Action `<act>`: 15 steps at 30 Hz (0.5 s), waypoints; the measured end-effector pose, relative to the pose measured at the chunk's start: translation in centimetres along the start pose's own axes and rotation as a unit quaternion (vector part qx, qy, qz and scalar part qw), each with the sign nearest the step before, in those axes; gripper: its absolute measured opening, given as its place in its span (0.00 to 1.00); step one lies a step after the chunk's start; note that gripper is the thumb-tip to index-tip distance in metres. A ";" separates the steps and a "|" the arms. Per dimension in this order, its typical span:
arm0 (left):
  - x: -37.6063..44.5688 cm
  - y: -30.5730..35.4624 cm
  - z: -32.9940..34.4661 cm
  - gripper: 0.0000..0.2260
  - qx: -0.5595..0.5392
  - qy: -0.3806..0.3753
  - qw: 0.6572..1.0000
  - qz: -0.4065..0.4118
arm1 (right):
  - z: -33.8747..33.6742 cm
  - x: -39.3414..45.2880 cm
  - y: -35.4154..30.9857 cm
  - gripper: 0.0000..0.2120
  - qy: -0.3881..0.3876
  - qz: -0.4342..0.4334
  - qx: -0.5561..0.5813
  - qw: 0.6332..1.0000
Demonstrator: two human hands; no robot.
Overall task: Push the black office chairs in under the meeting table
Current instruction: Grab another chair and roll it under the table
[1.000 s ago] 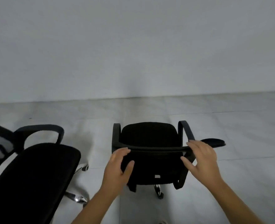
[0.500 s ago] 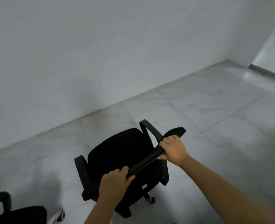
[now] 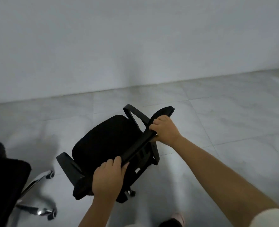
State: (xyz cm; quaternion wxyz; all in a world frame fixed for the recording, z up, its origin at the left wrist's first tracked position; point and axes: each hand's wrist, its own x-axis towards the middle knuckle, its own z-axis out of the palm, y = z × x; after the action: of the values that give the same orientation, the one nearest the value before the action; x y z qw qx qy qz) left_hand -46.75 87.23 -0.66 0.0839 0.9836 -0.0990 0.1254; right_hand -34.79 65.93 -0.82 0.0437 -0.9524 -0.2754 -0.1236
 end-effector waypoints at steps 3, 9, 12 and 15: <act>0.8 3.0 1.0 0.32 0.017 0.031 0.998 -0.059 | 0.5 0.9 2.7 0.23 0.028 -0.038 0.021 0.999; 3.3 6.3 2.8 0.30 0.112 0.078 0.982 -0.131 | 1.5 4.1 6.6 0.21 0.025 -0.100 0.029 0.994; 4.2 6.9 3.5 0.28 0.138 0.100 0.975 -0.145 | 2.5 5.6 8.1 0.21 0.061 -0.148 0.041 0.986; 5.7 7.1 3.9 0.28 0.166 0.101 0.967 -0.164 | 3.6 7.7 9.7 0.20 0.096 -0.225 0.039 0.969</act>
State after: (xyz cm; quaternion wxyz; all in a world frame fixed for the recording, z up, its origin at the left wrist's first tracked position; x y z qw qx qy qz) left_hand -41.95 78.68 -1.89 -0.0520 0.9686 0.0952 0.2235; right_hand -22.55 62.19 -2.45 0.0779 -0.8473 -0.4815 -0.2103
